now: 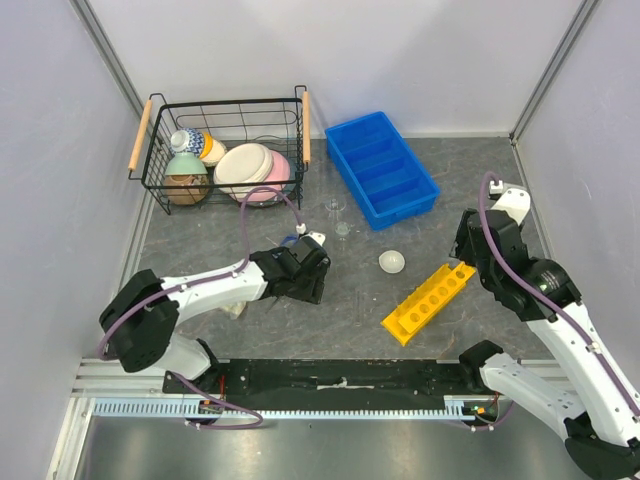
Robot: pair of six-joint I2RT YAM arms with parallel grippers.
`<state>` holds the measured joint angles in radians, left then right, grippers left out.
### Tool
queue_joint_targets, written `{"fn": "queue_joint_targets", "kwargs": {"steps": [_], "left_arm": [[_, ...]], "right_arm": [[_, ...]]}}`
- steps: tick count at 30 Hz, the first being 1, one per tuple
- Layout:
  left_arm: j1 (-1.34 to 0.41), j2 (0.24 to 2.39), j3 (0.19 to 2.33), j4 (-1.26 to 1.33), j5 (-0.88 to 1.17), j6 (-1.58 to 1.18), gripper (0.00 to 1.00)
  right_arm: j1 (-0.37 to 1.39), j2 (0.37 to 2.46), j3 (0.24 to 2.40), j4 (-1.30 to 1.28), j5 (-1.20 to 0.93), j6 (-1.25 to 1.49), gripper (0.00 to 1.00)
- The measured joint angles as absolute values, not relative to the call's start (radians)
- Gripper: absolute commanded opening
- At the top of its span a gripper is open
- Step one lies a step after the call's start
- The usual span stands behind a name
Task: Organize the chemistry lab equipment
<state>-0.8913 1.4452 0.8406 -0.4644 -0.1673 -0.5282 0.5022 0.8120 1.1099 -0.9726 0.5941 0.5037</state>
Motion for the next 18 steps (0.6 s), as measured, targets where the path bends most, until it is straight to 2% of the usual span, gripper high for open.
{"fn": "queue_joint_targets", "kwargs": {"steps": [18], "left_arm": [[-0.892,1.548,0.838,-0.426,-0.185,-0.528,0.61]], "right_arm": [[0.502,0.811,1.07,-0.95,0.58,0.5,0.65]]}}
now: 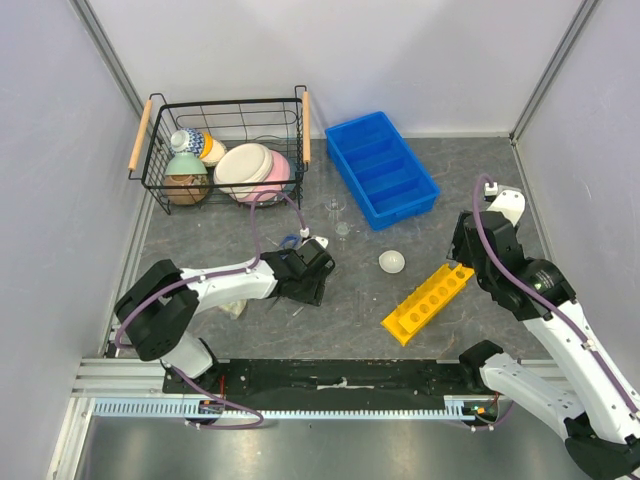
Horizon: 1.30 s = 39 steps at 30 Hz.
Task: Organize the chemistry lab equipment
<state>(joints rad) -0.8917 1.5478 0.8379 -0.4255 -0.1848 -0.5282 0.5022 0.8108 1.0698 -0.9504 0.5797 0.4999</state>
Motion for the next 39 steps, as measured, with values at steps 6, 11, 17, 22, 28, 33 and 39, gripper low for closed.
{"fn": "queue_joint_targets", "kwargs": {"steps": [6,11,17,22,28,33,39], "left_arm": [[-0.897,1.556,0.826,-0.409,-0.186,-0.534,0.45],[-0.914,1.557,0.819,-0.39,-0.188,-0.538,0.35],[-0.952,1.557,0.813,-0.371,-0.194,-0.553,0.27],[-0.995,1.558,0.811,-0.36,-0.205,-0.562,0.18],[-1.048,1.563,0.812,-0.344,-0.209,-0.567,0.02],[-1.076,1.56,0.813,-0.35,-0.207,-0.567,0.02],[-1.093,1.491,0.828,-0.456,-0.184,-0.564,0.02]], "right_arm": [[0.502,0.81,1.064,-0.951,0.579,0.5,0.64],[0.502,0.801,1.054,-0.951,0.573,0.5,0.64],[0.502,0.78,1.036,-0.952,0.568,0.502,0.64],[0.502,0.765,1.033,-0.952,0.559,0.509,0.64],[0.502,0.75,1.033,-0.96,0.553,0.517,0.64],[0.502,0.747,1.033,-0.965,0.544,0.52,0.64],[0.502,0.748,1.037,-0.967,0.489,0.516,0.64]]}}
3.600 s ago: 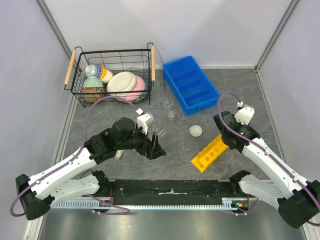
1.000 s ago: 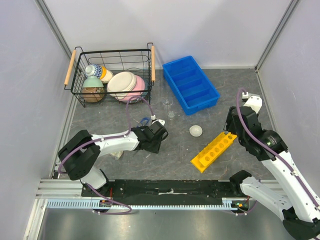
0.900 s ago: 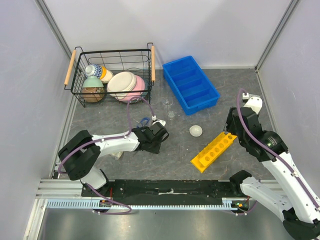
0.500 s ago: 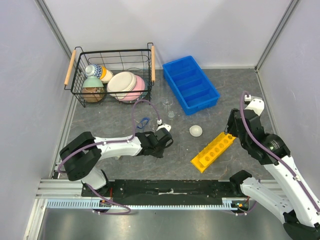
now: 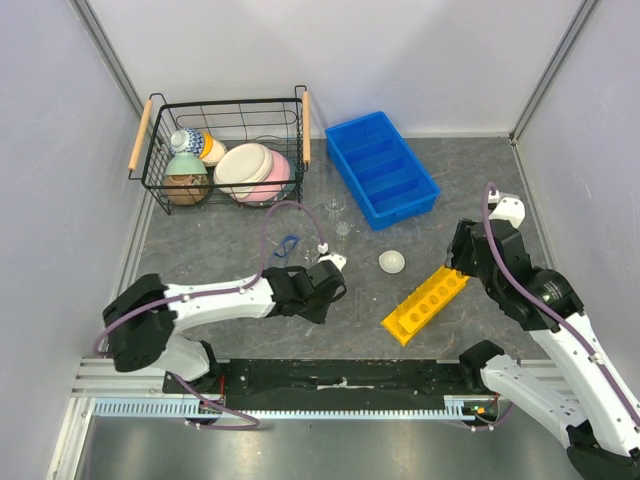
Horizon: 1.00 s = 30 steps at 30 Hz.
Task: Organize the chemistry lab equipment
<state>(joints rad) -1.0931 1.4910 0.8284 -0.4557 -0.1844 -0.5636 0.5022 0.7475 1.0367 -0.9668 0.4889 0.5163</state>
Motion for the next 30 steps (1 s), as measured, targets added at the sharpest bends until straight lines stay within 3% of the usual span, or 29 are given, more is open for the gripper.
{"fn": "queue_joint_targets", "kwargs": {"steps": [6,12,22,30], "left_arm": [[-1.095,1.306,0.929,-0.532,-0.099,-0.53,0.02],[-1.095,1.152,1.007,-0.515,0.119,-0.482,0.02],[-1.095,1.121,1.011,-0.427,0.43,-0.447,0.02],[-1.095,1.121,1.026,-0.31,0.618,-0.446,0.02]], "right_arm": [[0.502,0.741,1.07,-0.956,0.326,0.482,0.65],[0.502,0.701,1.07,-0.903,0.023,0.448,0.66],[0.502,0.589,1.056,-0.755,-0.451,0.453,0.7],[0.502,0.533,1.055,-0.712,-0.577,0.483,0.71]]}}
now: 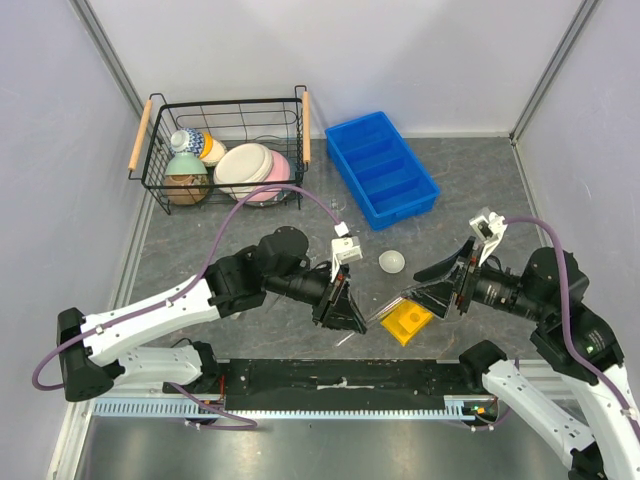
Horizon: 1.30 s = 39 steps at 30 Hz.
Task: Organize the chemistry lab equipment
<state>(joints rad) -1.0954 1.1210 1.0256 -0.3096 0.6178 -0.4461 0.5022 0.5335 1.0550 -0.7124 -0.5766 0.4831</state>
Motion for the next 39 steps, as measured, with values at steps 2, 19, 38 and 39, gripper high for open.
{"fn": "queue_joint_targets", "kwargs": {"steps": [2,19,38,39], "left_arm": [[-1.095,1.121,1.028,-0.282,0.652,-0.446,0.02],[-1.095,1.158,1.039,-0.153,0.762,-0.446,0.02],[-1.089,1.162,1.052,-0.146,0.766,-0.446,0.02],[-1.089,1.162,1.052,-0.146,0.766,-0.446,0.02]], "right_arm": [[0.502,0.528,1.055,-0.712,-0.59,0.487,0.71],[0.502,0.522,1.068,-0.64,-0.677,0.564,0.52],[0.502,0.492,1.068,-0.659,-0.677,0.557,0.46],[0.502,0.492,1.068,-0.662,-0.677,0.556,0.45]]}}
